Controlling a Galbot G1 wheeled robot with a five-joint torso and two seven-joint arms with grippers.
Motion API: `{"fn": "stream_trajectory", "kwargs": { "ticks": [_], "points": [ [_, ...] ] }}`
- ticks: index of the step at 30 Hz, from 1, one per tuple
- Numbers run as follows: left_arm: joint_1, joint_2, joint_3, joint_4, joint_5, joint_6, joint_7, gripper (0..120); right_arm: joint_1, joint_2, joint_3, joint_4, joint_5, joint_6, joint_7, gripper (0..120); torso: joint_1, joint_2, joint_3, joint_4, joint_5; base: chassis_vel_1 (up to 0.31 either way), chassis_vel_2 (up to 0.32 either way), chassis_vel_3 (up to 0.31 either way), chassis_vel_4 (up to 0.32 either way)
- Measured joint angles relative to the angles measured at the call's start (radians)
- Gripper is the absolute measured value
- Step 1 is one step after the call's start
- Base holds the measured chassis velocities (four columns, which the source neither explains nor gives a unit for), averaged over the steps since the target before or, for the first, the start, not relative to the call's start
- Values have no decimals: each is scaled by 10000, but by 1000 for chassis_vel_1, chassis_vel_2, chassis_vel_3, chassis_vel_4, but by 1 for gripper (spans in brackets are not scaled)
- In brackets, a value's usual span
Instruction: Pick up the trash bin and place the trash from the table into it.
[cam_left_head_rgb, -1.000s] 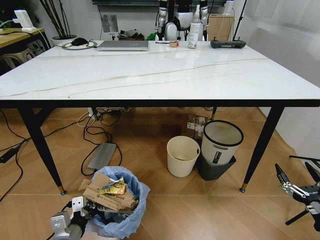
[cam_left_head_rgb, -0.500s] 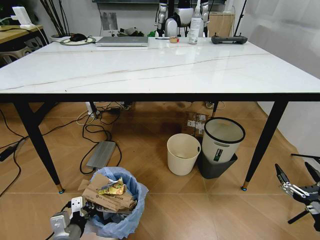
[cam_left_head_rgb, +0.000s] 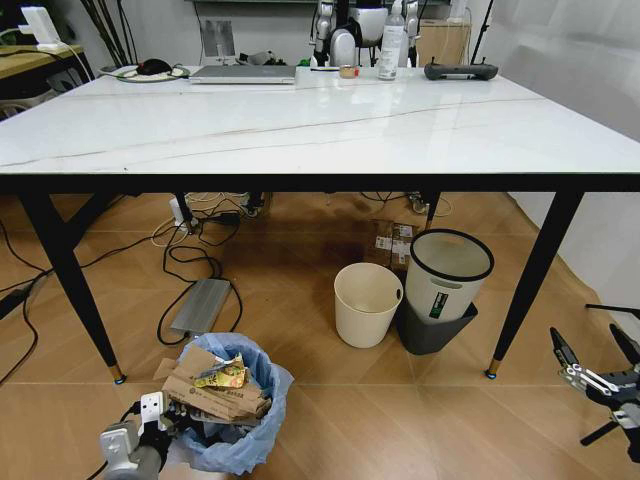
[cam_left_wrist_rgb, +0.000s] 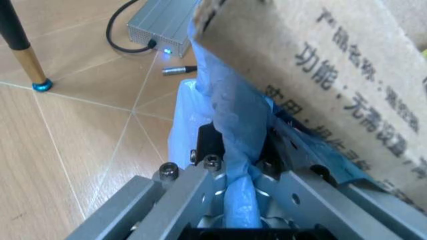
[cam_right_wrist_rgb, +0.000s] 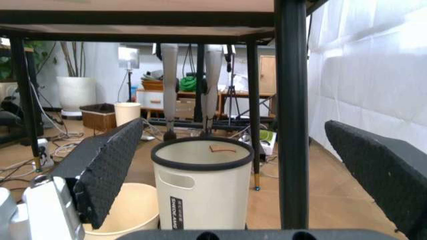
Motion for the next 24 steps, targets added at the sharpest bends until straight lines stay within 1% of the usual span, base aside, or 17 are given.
{"fn": "stream_trajectory", "kwargs": {
  "ticks": [3,5,13,24],
  "points": [
    [-44,5,2,41,-8,-56,-40,0,0,0,0,1,0,0,0,100,-13,-171,-160,1,0,0,0,0,0],
    [-64,17,2,65,-22,-85,-54,0,0,0,0,0,0,0,0,100,-32,-251,-220,-2,0,0,0,0,0],
    [-162,24,13,168,-55,-102,-66,0,0,0,0,0,0,0,0,100,-55,-295,-243,-3,0,0,0,0,0],
    [-808,2,166,875,-395,-129,2,0,0,0,0,0,0,0,0,100,-46,-244,-203,-3,0,0,0,0,0]
  ]
}}
